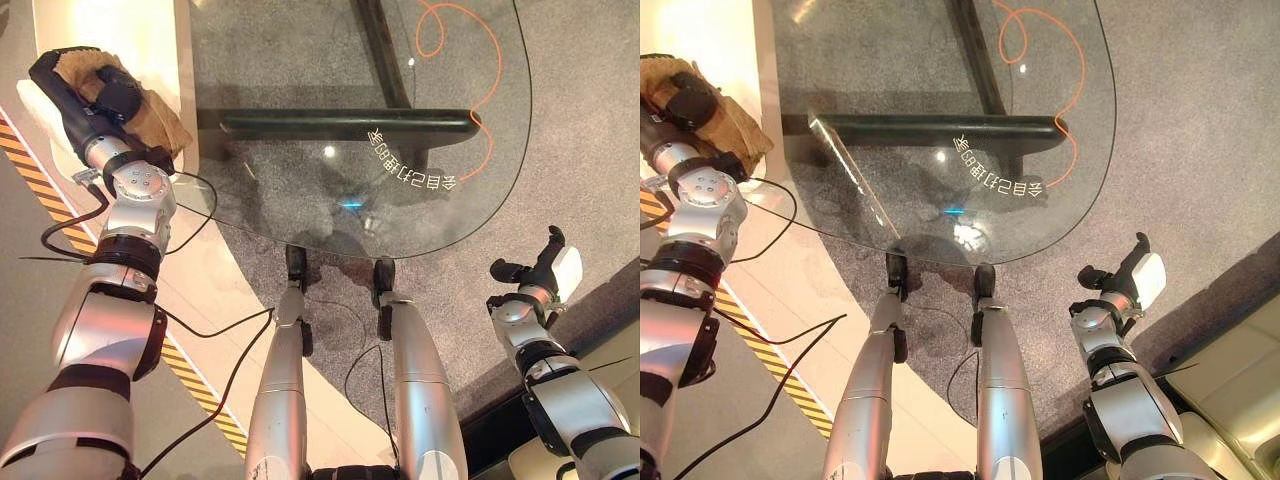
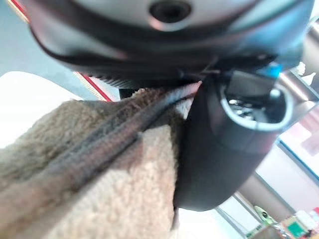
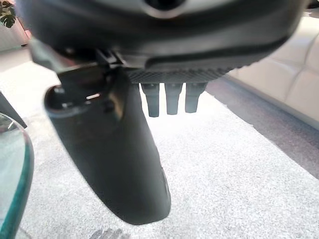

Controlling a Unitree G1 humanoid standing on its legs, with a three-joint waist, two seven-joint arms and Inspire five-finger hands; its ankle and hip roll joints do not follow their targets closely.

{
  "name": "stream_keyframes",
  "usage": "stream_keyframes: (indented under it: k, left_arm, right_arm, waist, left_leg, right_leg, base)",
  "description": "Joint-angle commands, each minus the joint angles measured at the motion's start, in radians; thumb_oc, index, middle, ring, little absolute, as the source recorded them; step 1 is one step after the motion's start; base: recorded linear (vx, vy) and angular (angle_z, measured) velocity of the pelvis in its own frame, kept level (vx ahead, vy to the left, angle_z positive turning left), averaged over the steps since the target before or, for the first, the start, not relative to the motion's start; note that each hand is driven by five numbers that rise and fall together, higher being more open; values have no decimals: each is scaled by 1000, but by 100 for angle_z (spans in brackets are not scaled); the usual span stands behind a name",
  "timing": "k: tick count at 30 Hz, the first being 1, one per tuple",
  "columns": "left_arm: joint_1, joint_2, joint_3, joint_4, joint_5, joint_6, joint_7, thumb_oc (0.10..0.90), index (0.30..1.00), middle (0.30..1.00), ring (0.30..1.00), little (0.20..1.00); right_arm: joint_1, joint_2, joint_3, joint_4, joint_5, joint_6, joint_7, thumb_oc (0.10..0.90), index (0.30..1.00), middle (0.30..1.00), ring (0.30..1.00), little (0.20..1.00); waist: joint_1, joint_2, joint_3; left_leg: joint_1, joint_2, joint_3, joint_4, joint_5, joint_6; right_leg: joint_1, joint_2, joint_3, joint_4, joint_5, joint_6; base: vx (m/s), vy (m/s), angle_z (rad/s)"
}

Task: Wipe the table with a cloth and put it in the basket.

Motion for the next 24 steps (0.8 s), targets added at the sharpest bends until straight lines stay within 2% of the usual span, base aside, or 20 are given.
stream_keyframes:
  k: [1, 10, 17, 24]
  left_arm:
    - [-100, 162, -3, 34, 96, -25, 113, 100, 300, 300, 300, 200]
    - [-96, 167, -20, 41, 152, 48, 149, 100, 300, 300, 300, 200]
    - [-112, 173, -32, 42, 172, 68, 184, 100, 300, 300, 300, 200]
    - [-116, 177, -28, 35, 205, 76, 287, 100, 300, 300, 300, 200]
  right_arm:
    - [50, -43, -14, 0, -23, -17, -59, 800, 900, 900, 900, 900]
    - [59, -39, -5, -12, -23, -13, -62, 800, 900, 900, 900, 900]
    - [59, -38, -4, -20, -24, -10, -64, 800, 900, 900, 900, 900]
    - [67, -28, 0, -17, -27, -15, -72, 800, 900, 900, 900, 900]
  waist:
    - [13, -31, -27]
    - [12, -37, -27]
    - [10, -41, -27]
    - [13, -45, -27]
  left_leg:
    - [33, -75, 76, 163, -214, 67]
    - [32, -74, 77, 164, -219, 68]
    - [22, -74, 77, 161, -211, 70]
    - [25, -75, 73, 166, -219, 72]
  right_leg:
    - [61, 92, 34, -225, 101, 24]
    - [62, 94, 37, -227, 99, 26]
    - [52, 96, 38, -233, 112, 27]
    - [56, 97, 37, -231, 108, 28]
  base:
    - [0, 0, 0]
    - [0, 0, 0]
    - [0, 0, 0]
    - [0, 0, 0]
